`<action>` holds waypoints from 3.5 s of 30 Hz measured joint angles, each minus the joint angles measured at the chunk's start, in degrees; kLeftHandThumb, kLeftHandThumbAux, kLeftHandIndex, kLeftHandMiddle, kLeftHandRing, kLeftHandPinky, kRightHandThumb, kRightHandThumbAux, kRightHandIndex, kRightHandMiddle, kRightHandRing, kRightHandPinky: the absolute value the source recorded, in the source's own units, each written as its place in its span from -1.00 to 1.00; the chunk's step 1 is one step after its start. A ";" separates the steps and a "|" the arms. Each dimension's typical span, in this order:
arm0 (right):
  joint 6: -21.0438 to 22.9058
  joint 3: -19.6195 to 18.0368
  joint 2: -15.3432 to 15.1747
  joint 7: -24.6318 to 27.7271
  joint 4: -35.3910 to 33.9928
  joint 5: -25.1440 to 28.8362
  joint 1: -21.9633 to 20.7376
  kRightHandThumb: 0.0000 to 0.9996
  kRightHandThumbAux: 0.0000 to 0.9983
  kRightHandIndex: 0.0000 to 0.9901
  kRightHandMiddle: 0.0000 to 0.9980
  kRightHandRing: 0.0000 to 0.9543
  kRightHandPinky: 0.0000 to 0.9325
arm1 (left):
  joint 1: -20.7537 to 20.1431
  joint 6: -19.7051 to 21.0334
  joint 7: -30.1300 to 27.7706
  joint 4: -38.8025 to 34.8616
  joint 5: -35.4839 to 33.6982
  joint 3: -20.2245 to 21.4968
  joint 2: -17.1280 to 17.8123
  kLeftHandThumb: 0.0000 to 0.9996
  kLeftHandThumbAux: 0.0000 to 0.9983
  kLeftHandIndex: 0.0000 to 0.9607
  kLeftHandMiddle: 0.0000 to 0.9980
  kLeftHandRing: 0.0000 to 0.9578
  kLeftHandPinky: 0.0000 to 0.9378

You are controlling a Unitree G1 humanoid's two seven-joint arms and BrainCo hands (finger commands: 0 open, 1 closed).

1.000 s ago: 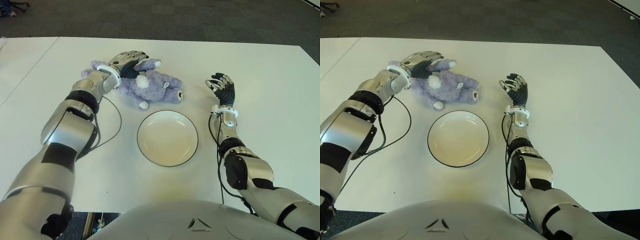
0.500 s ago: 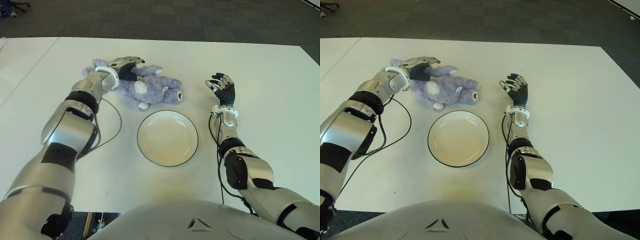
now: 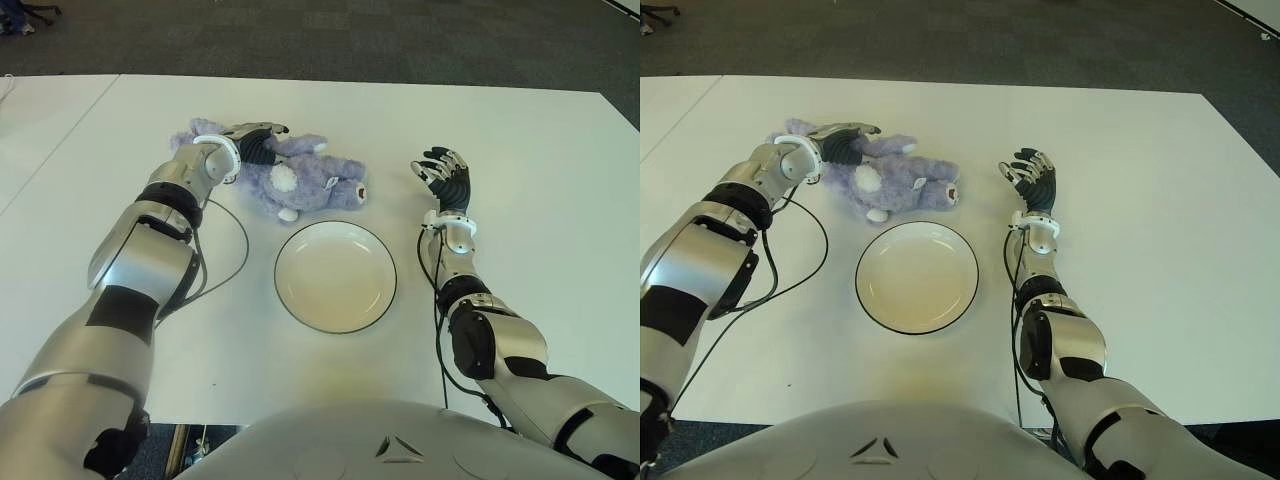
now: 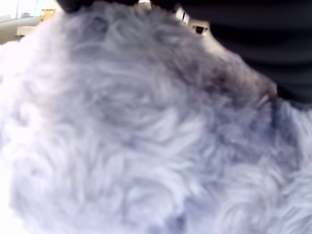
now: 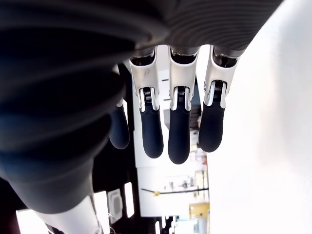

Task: Put the doll into the plate.

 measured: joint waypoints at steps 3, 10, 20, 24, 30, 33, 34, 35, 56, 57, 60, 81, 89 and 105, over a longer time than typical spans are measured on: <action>0.00 0.00 -0.03 -0.06 0.04 0.00 0.02 -0.61 0.70 -0.38 -0.30 -0.21 -0.15 | 0.00 0.95 -0.87 0.05 -0.46 0.00 -0.60 -0.70 0.05 -0.27 -0.10 -0.01 0.11; 0.00 0.00 -0.03 -0.37 0.05 0.00 0.02 -0.59 0.71 -0.39 -0.29 -0.20 -0.14 | 0.28 2.25 -1.96 0.09 -1.74 0.11 -2.40 -0.42 0.23 0.05 0.30 0.38 0.53; 0.00 0.01 -0.02 -0.82 0.05 0.00 0.01 -0.58 0.70 -0.39 -0.30 -0.21 -0.13 | 1.58 4.59 -1.81 0.11 -5.50 3.40 -4.96 0.42 0.41 -0.09 0.46 0.53 0.64; 0.00 0.01 -0.02 -0.93 0.05 0.00 0.02 -0.57 0.71 -0.38 -0.29 -0.19 -0.13 | 2.48 4.97 -0.80 0.10 -6.49 4.61 -5.48 0.43 0.41 -0.09 0.49 0.58 0.66; 0.00 0.02 -0.02 -1.32 0.05 -0.02 0.02 -0.55 0.72 -0.38 -0.29 -0.21 -0.17 | 3.02 5.19 0.87 0.10 -7.73 5.81 -5.78 0.44 0.40 -0.08 0.52 0.61 0.68; 0.00 0.03 -0.02 -1.48 0.05 -0.02 0.01 -0.60 0.72 -0.40 -0.30 -0.22 -0.19 | 3.28 5.20 1.55 0.10 -8.09 6.50 -5.83 0.45 0.40 -0.08 0.54 0.63 0.69; 0.00 0.04 -0.02 -1.52 0.05 -0.02 0.01 -0.60 0.72 -0.40 -0.30 -0.22 -0.19 | 3.39 5.19 1.93 0.10 -8.29 6.65 -5.84 0.45 0.40 -0.08 0.54 0.63 0.69; 0.00 0.04 -0.02 -1.58 0.05 -0.03 0.01 -0.61 0.71 -0.41 -0.31 -0.23 -0.21 | 3.52 5.19 2.27 0.10 -8.43 6.81 -5.87 0.45 0.40 -0.08 0.54 0.63 0.70; 0.00 0.08 0.00 -2.69 0.05 -0.15 0.00 -0.53 0.74 -0.40 -0.30 -0.22 -0.19 | 5.23 4.63 8.40 0.09 -10.08 9.22 -5.95 0.46 0.40 -0.08 0.55 0.64 0.69; 0.00 0.08 0.00 -2.69 0.05 -0.15 0.00 -0.53 0.73 -0.41 -0.30 -0.22 -0.18 | 5.26 4.63 8.63 0.10 -10.08 9.25 -5.95 0.46 0.40 -0.08 0.55 0.64 0.70; 0.00 0.08 0.00 -2.69 0.05 -0.15 -0.01 -0.56 0.73 -0.41 -0.30 -0.22 -0.18 | 5.35 4.63 9.52 0.10 -10.08 9.33 -5.95 0.46 0.40 -0.08 0.55 0.65 0.70; 0.00 0.08 0.00 -2.69 0.05 -0.15 -0.02 -0.54 0.74 -0.39 -0.30 -0.21 -0.16 | 6.08 3.82 15.20 0.09 -9.95 10.31 -5.94 0.47 0.40 -0.08 0.57 0.67 0.72; 0.00 0.08 0.01 -2.69 0.05 -0.15 -0.03 -0.56 0.74 -0.40 -0.29 -0.20 -0.15 | 5.87 3.65 17.05 0.09 -9.17 9.52 -5.83 0.47 0.40 -0.08 0.59 0.68 0.72; 0.01 0.08 0.03 -2.64 0.05 -0.15 -0.07 -0.60 0.74 -0.42 -0.31 -0.22 -0.19 | 3.51 1.06 23.37 -0.14 -4.79 6.11 -4.22 0.46 0.40 -0.08 0.59 0.67 0.65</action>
